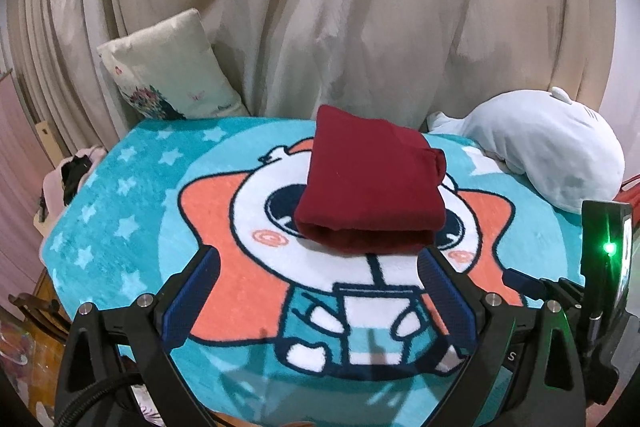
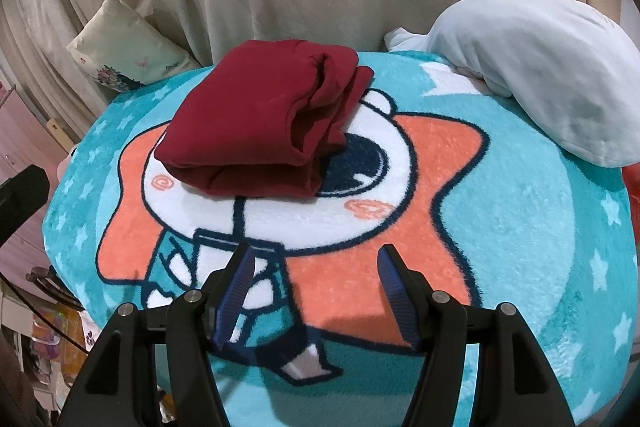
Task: Fold small clothes
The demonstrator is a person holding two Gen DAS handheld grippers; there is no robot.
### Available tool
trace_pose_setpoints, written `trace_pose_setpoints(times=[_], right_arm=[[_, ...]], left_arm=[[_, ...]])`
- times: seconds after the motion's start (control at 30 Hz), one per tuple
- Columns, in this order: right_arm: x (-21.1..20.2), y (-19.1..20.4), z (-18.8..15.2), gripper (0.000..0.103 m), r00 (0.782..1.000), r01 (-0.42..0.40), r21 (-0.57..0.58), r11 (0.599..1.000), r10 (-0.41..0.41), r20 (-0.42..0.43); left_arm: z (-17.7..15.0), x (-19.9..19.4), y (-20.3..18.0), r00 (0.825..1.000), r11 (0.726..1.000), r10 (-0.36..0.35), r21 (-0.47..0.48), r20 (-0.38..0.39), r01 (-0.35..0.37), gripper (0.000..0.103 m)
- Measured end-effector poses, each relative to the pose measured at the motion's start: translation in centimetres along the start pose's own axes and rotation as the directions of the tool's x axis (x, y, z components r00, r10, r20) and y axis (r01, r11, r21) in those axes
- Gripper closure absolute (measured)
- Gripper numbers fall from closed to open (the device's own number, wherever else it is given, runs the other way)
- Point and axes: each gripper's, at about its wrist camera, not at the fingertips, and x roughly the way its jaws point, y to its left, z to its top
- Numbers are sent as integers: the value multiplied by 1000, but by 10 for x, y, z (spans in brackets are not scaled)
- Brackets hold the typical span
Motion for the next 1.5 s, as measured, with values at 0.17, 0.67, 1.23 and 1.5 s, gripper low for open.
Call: trace_pose_setpoints(times=[0.17,0.67,1.23,1.5], right_arm=[[4,-3,-1,34,1000,10,5,1000,-10,-10],[13,-3,0,34,999,34,9,999,-33,-31],[25,4,11,33,998,64,5,998,-63,-28],[30,5,16,33,996,84,18,996,-83,-26]], left_arm=[[-3,9,1,999,1000,-18,-12,-34,17,4],[-4,26,3,995,998,-56,-17,-84,54,4],[5,51,11,986,994,-112,-25,-123,110,4],[7,66,17,979,992,-127,-39,-162,122,4]])
